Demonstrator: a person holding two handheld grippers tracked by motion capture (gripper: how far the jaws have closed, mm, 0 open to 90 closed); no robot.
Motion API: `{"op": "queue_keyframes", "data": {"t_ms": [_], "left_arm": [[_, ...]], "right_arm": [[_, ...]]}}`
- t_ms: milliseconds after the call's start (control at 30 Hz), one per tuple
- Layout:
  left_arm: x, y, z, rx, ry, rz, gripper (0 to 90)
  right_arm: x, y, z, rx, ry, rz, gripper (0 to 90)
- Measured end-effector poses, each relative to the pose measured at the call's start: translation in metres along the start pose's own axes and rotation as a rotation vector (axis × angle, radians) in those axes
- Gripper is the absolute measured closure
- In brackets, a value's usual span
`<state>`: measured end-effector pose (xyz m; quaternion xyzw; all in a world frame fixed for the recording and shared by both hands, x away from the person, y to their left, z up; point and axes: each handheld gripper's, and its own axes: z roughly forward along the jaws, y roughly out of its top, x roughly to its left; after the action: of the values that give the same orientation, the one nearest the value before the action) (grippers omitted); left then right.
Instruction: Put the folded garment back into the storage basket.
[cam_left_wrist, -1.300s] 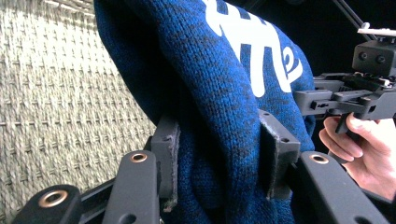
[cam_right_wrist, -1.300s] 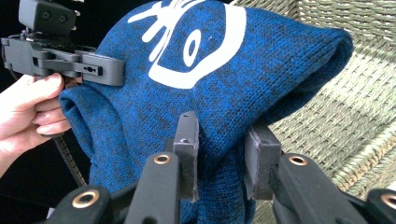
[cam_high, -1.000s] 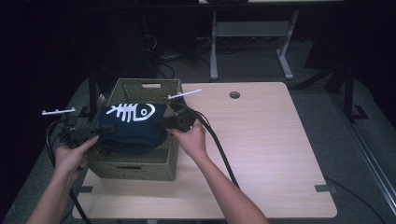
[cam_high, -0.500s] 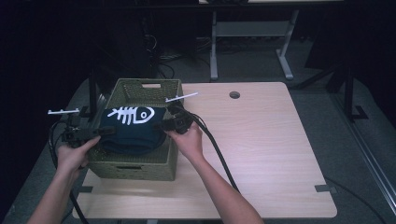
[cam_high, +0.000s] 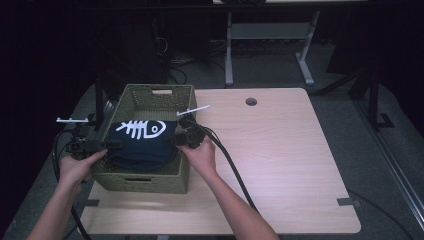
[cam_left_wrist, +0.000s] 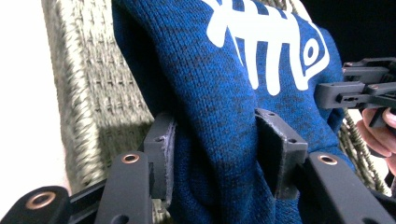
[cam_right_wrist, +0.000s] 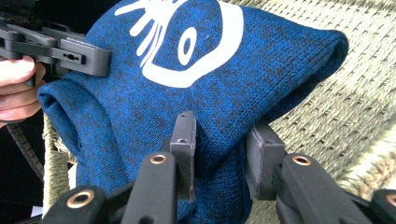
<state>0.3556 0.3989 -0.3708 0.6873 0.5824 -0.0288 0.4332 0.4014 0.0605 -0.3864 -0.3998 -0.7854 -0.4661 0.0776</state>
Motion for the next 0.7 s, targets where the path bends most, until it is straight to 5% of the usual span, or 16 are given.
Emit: {"op": "queue_keyframes", "data": {"t_ms": [300, 700], "left_arm": [[-0.0004, -0.0007, 0.0001, -0.002, 0.003, 0.013, 52.4], [0.0009, -0.0011, -0.0084, -0.077, 0.039, 0.014, 49.3]], "right_arm": [[0.0012, -0.0003, -0.0001, -0.005, -0.017, -0.015, 65.2], [0.003, 0.003, -0.009, -0.021, -0.082, -0.054, 54.4]]}}
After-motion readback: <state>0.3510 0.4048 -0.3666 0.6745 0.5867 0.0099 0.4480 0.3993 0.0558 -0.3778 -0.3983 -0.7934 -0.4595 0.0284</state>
